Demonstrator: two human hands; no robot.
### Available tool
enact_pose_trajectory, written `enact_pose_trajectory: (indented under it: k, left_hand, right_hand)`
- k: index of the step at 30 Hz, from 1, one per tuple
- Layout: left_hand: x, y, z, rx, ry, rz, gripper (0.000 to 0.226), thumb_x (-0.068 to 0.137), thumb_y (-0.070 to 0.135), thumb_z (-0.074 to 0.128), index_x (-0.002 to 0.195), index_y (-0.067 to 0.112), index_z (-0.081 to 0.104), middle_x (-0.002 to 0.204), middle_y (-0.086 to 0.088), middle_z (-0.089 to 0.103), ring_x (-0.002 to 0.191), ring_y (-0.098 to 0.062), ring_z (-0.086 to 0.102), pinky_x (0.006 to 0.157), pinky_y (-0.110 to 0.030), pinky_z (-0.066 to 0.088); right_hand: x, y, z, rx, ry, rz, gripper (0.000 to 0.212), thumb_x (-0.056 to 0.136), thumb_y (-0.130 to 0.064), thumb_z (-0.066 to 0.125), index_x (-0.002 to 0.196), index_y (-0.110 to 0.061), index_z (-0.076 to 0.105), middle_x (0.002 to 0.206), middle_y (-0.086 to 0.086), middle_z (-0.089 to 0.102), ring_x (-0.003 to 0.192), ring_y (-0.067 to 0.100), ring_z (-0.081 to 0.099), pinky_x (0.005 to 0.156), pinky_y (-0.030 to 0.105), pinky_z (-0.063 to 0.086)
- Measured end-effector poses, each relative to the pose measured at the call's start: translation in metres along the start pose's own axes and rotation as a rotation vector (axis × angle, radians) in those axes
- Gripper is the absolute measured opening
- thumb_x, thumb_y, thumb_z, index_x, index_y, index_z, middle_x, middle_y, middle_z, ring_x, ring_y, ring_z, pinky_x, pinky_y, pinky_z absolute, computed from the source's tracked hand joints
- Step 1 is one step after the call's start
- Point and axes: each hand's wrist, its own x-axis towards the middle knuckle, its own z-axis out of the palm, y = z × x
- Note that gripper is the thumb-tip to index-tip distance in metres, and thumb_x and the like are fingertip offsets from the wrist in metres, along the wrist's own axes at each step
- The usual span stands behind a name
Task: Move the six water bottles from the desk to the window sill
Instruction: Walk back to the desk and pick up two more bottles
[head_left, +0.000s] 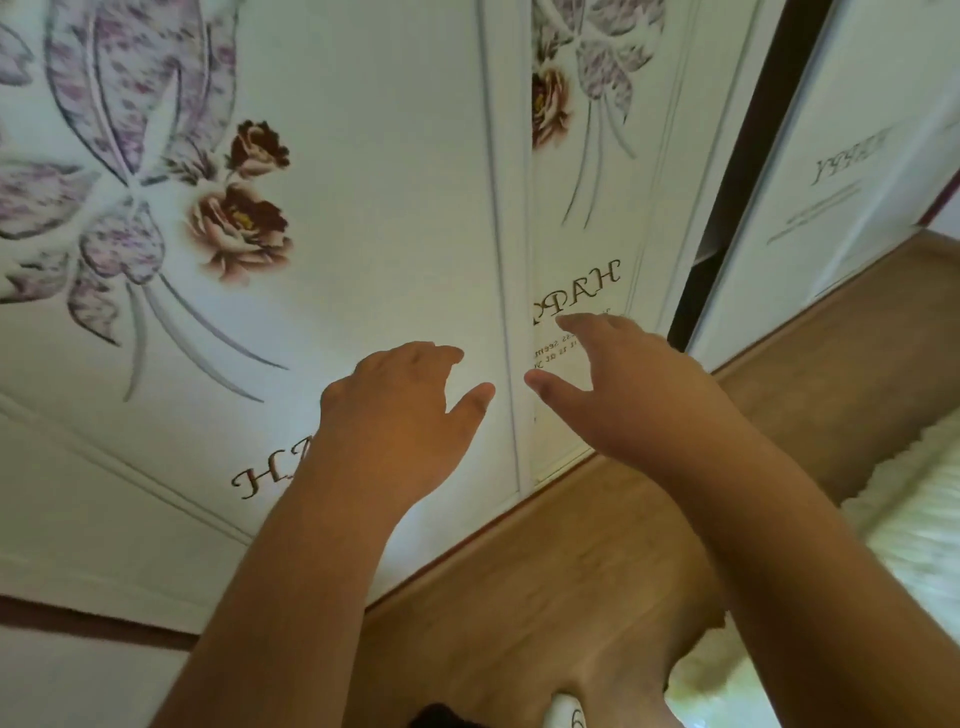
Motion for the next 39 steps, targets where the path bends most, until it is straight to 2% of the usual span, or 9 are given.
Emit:
enact_pose_trajectory:
  k: [10,16,24,29,34,39]
  left_hand:
    - [0.100,0.088,0.021,-0.017,-0.045,0.291,0.057,0.091,0.070,0.031,0.139,0.041,0.042,0.140,0.016,0.049,0.127,-0.016,0.042,0.098,-0.043,0.037]
    - [0.166,0.127,0.037,0.024,-0.055,0.485,0.060,0.092,0.069,0.026,0.143,0.039,0.038,0.148,0.013,0.043,0.136,-0.017,0.037,0.104,-0.045,0.034]
    - [0.266,0.147,0.038,0.040,-0.059,0.693,0.067,0.091,0.072,0.022,0.148,0.037,0.031,0.154,0.008,0.037,0.140,-0.021,0.034,0.108,-0.048,0.032]
    - [0.306,0.146,0.047,0.011,-0.069,0.793,0.067,0.091,0.072,0.023,0.148,0.038,0.032,0.155,0.007,0.036,0.141,-0.021,0.033,0.109,-0.047,0.031]
    - [0.324,0.146,0.060,-0.017,-0.087,0.888,0.062,0.092,0.071,0.027,0.143,0.038,0.039,0.148,0.009,0.045,0.135,-0.019,0.041,0.103,-0.046,0.036]
    - [0.334,0.161,0.066,-0.065,-0.057,0.962,0.055,0.093,0.068,0.031,0.132,0.035,0.050,0.132,0.008,0.058,0.121,-0.020,0.054,0.091,-0.043,0.044]
  right_hand:
    - [0.017,0.088,-0.038,-0.028,0.143,0.322,0.076,0.086,-0.077,0.045,0.150,-0.037,0.032,0.151,-0.008,0.046,0.130,0.023,0.052,0.106,0.053,0.044]
    - [0.034,0.119,-0.047,-0.075,0.222,0.572,0.077,0.084,-0.079,0.043,0.149,-0.040,0.030,0.157,-0.008,0.038,0.137,0.026,0.046,0.110,0.054,0.039]
    - [0.091,0.111,-0.059,-0.142,0.312,0.785,0.076,0.086,-0.079,0.039,0.149,-0.037,0.031,0.159,-0.008,0.034,0.142,0.025,0.039,0.114,0.057,0.032]
    - [0.117,0.099,-0.048,-0.152,0.333,0.860,0.075,0.088,-0.078,0.037,0.150,-0.035,0.030,0.159,-0.008,0.033,0.142,0.024,0.039,0.113,0.057,0.034]
    - [0.125,0.093,-0.041,-0.140,0.302,0.955,0.075,0.089,-0.076,0.037,0.151,-0.035,0.028,0.161,-0.009,0.030,0.146,0.022,0.033,0.116,0.059,0.026]
    - [0.126,0.094,-0.043,-0.143,0.308,1.013,0.075,0.089,-0.074,0.040,0.151,-0.034,0.029,0.160,-0.009,0.030,0.144,0.024,0.035,0.115,0.056,0.029]
